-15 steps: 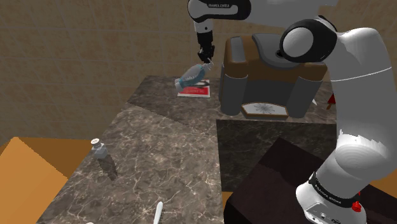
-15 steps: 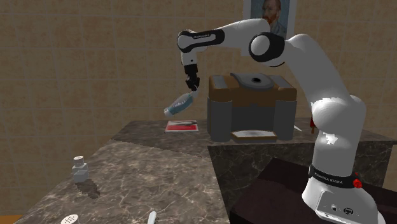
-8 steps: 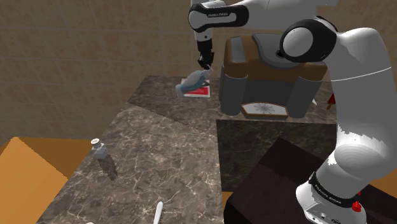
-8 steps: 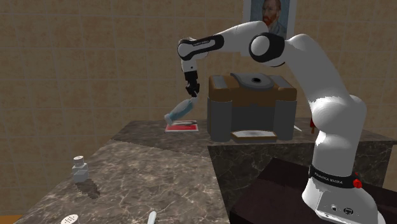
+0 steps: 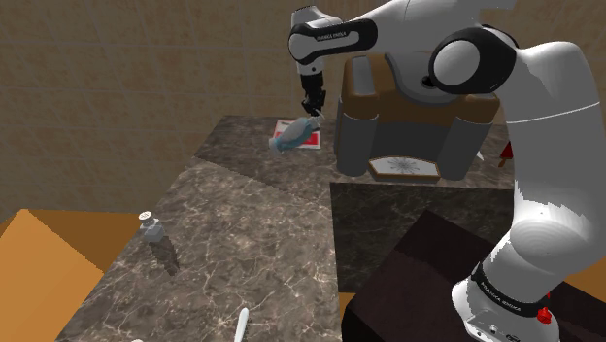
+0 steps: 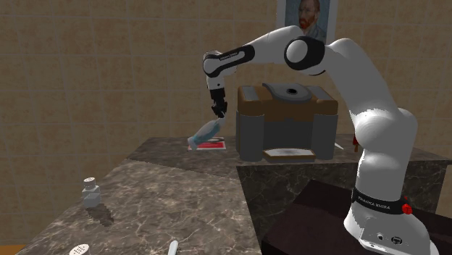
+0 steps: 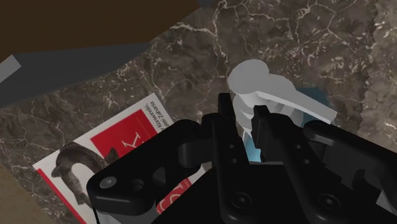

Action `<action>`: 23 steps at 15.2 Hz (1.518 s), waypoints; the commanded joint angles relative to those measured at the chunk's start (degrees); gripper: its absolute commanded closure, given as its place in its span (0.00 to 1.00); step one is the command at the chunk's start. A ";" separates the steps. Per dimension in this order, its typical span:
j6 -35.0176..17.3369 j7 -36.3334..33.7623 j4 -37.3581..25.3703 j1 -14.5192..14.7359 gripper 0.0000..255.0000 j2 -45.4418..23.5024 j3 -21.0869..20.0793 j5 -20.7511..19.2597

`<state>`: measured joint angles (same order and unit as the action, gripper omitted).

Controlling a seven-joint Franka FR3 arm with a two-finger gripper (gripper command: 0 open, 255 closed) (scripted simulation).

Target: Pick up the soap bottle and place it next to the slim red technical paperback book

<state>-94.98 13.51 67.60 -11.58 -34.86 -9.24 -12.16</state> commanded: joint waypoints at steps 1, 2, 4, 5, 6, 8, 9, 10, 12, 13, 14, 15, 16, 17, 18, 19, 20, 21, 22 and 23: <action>-0.24 0.00 0.12 -0.03 1.00 -0.05 0.01 -0.01; -0.24 0.00 0.12 -0.03 1.00 -0.05 0.01 -0.01; -0.24 0.00 0.12 -0.03 1.00 -0.05 0.01 -0.01; -0.24 0.00 0.12 -0.03 1.00 -0.05 0.01 -0.01; -0.24 0.00 0.12 -0.03 1.00 -0.05 0.01 -0.01; -0.21 0.00 0.06 -0.02 0.00 -0.08 0.01 -0.01; -0.21 0.00 0.07 -0.03 0.00 -0.08 0.01 -0.01; -0.21 0.00 0.07 -0.03 0.00 -0.07 0.01 -0.01; -0.24 0.00 0.12 -0.03 0.00 -0.05 0.01 -0.01; 1.95 0.16 -2.53 0.29 0.00 -0.51 -0.01 -0.01; 4.25 0.34 -5.48 0.66 0.00 -1.15 0.00 -0.04; 6.70 0.55 -8.81 1.08 0.00 -2.01 0.03 -0.10; 8.78 0.73 -11.77 1.45 0.00 -2.88 0.07 -0.17; 8.78 0.73 -11.78 1.46 0.00 -2.88 0.08 -0.17; 8.76 0.73 -11.75 1.45 0.00 -2.86 0.08 -0.16; 8.77 0.73 -11.77 1.46 0.00 -2.88 0.08 -0.17; 8.78 0.73 -11.77 1.46 0.00 -2.88 0.08 -0.17; 8.78 0.73 -11.78 1.46 0.00 -2.88 0.08 -0.17; 8.78 0.73 -11.78 1.46 0.00 -2.88 0.08 -0.17; 8.78 0.73 -11.78 1.46 0.00 -2.88 0.08 -0.17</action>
<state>-86.23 14.24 55.85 -10.13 -37.73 -9.17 -12.33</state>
